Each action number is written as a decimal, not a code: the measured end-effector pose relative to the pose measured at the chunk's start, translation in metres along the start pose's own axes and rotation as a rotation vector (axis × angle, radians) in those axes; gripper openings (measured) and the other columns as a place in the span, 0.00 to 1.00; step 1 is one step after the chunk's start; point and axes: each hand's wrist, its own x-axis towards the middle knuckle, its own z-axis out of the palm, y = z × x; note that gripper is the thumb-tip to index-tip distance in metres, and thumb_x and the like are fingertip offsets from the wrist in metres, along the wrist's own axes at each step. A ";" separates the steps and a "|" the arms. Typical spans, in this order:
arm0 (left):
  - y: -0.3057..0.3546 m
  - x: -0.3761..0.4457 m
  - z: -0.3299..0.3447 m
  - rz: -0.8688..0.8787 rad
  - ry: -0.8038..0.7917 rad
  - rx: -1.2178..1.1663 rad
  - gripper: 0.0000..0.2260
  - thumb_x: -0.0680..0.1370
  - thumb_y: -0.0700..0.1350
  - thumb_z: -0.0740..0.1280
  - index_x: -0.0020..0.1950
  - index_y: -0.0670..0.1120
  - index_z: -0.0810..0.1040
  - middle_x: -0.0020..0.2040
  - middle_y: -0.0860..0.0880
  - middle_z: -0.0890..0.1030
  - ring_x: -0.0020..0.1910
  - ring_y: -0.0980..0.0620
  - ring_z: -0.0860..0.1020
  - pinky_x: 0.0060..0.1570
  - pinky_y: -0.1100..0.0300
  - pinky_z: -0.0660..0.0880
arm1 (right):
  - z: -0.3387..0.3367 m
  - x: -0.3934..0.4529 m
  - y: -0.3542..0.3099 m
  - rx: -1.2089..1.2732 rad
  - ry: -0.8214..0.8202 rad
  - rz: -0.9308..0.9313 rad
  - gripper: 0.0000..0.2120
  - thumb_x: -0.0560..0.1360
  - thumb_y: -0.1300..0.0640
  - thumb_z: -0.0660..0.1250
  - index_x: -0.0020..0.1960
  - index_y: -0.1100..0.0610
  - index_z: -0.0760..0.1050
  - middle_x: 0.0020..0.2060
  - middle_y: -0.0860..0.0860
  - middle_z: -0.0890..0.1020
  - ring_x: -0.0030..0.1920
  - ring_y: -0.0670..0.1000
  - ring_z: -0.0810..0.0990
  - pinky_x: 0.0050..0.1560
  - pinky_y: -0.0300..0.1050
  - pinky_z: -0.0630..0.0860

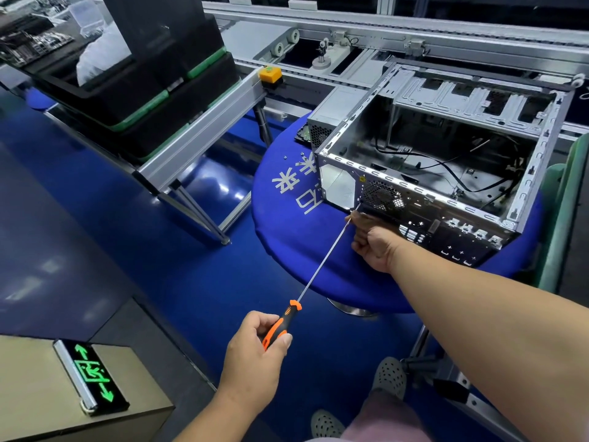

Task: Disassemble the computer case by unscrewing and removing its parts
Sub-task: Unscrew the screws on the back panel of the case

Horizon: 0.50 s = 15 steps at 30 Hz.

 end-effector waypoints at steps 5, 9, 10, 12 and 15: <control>0.004 0.000 -0.001 -0.046 -0.022 -0.156 0.05 0.81 0.39 0.71 0.53 0.49 0.80 0.43 0.52 0.85 0.38 0.50 0.85 0.34 0.59 0.80 | -0.001 0.000 -0.001 0.001 0.001 0.003 0.10 0.82 0.49 0.67 0.45 0.53 0.79 0.22 0.44 0.63 0.27 0.45 0.59 0.35 0.38 0.64; 0.011 0.000 -0.002 -0.241 -0.122 -0.463 0.06 0.85 0.40 0.66 0.59 0.41 0.81 0.45 0.42 0.87 0.36 0.47 0.83 0.31 0.60 0.76 | -0.001 0.001 0.000 0.007 0.004 0.003 0.11 0.82 0.48 0.67 0.45 0.53 0.79 0.22 0.44 0.63 0.27 0.45 0.59 0.35 0.38 0.64; 0.014 0.000 -0.003 -0.329 -0.168 -0.595 0.08 0.86 0.41 0.65 0.61 0.39 0.80 0.47 0.39 0.86 0.36 0.47 0.82 0.31 0.60 0.76 | -0.001 0.001 0.001 0.007 0.004 0.001 0.11 0.82 0.48 0.67 0.45 0.53 0.79 0.22 0.44 0.62 0.27 0.45 0.59 0.35 0.38 0.64; 0.017 -0.001 -0.004 -0.473 -0.237 -0.793 0.11 0.86 0.44 0.64 0.63 0.39 0.80 0.48 0.36 0.85 0.36 0.47 0.82 0.30 0.60 0.76 | -0.002 0.002 0.001 0.001 0.006 -0.003 0.11 0.82 0.48 0.67 0.45 0.53 0.79 0.22 0.44 0.62 0.27 0.45 0.59 0.35 0.39 0.64; 0.015 -0.002 -0.004 -0.542 -0.259 -0.879 0.12 0.86 0.46 0.64 0.64 0.40 0.80 0.49 0.35 0.85 0.35 0.47 0.81 0.29 0.61 0.75 | -0.003 0.004 0.002 -0.001 0.008 -0.001 0.10 0.81 0.48 0.68 0.45 0.53 0.80 0.22 0.44 0.63 0.27 0.45 0.59 0.34 0.39 0.65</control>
